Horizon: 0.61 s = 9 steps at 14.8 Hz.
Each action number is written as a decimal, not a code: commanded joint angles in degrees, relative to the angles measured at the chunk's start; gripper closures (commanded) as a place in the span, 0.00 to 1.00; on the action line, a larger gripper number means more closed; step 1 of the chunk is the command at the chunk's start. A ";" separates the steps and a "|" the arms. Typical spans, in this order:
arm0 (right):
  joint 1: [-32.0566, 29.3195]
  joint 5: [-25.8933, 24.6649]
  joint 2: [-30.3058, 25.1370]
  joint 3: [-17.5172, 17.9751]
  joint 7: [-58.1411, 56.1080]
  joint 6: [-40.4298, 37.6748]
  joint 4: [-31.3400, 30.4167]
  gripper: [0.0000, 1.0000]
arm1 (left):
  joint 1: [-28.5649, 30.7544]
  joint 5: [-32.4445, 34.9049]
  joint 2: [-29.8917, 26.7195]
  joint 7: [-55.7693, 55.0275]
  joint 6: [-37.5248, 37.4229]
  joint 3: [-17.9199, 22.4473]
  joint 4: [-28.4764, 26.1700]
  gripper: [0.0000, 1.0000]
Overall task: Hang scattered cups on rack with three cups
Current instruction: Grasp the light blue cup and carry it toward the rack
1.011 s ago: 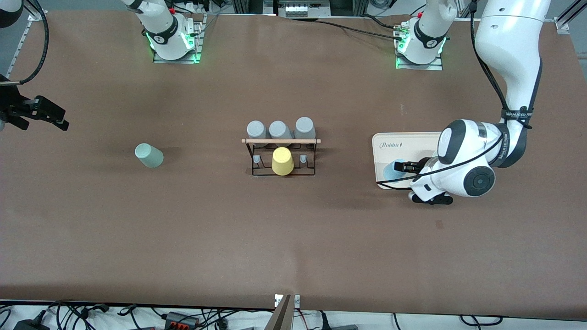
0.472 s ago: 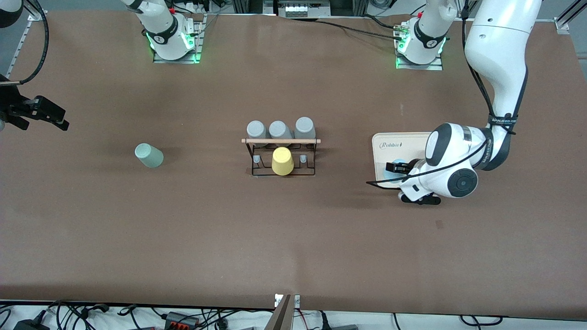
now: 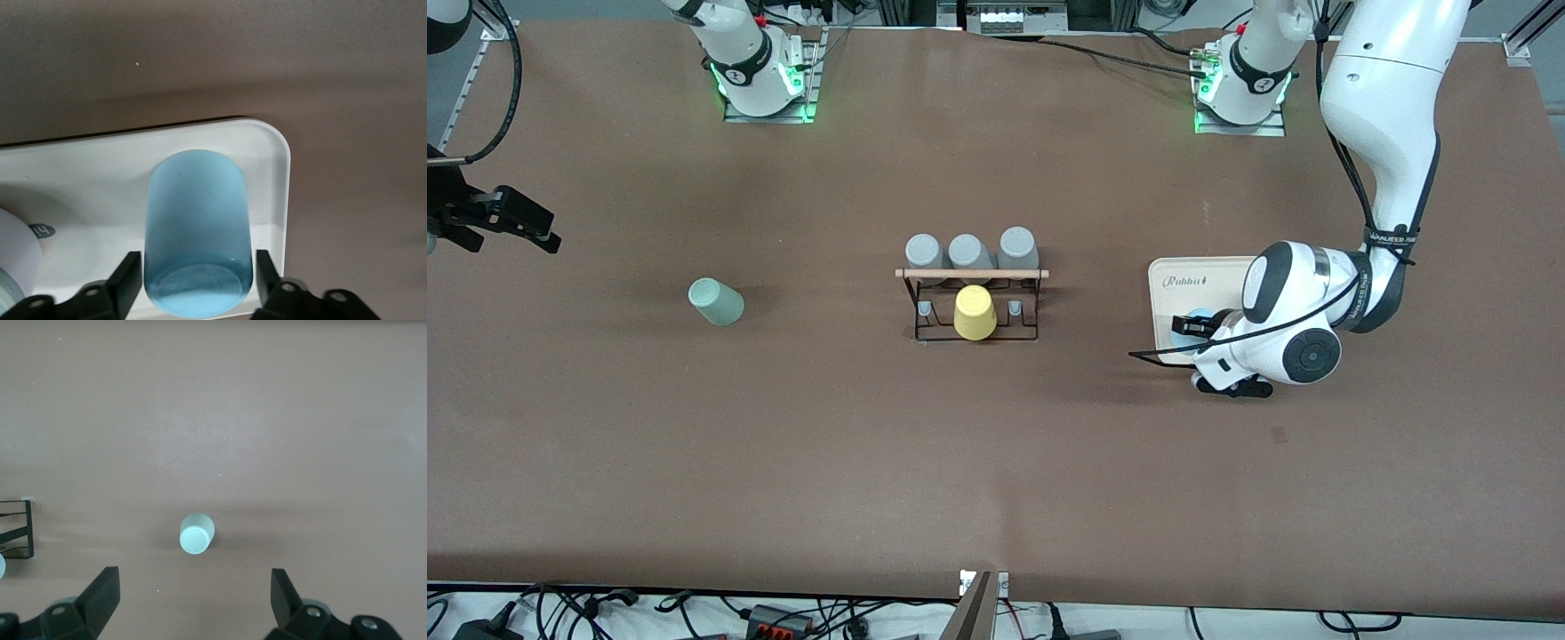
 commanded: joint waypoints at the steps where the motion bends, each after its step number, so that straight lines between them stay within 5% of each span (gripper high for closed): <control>1: -0.21 0.23 -0.75 0.23 -0.78 -0.38 -0.09 0.00 | 0.61 -0.76 -1.04 0.89 -0.04 0.01 -0.08 0.72; 3: -0.21 0.23 -0.75 0.23 -0.78 -0.38 -0.09 0.00 | 0.35 -0.76 -1.22 0.37 -1.17 0.01 1.06 0.83; 9: -0.21 0.23 -0.75 0.23 -0.78 -0.29 -0.09 0.00 | -1.75 -7.34 -1.04 -0.25 -10.06 -0.07 10.72 0.82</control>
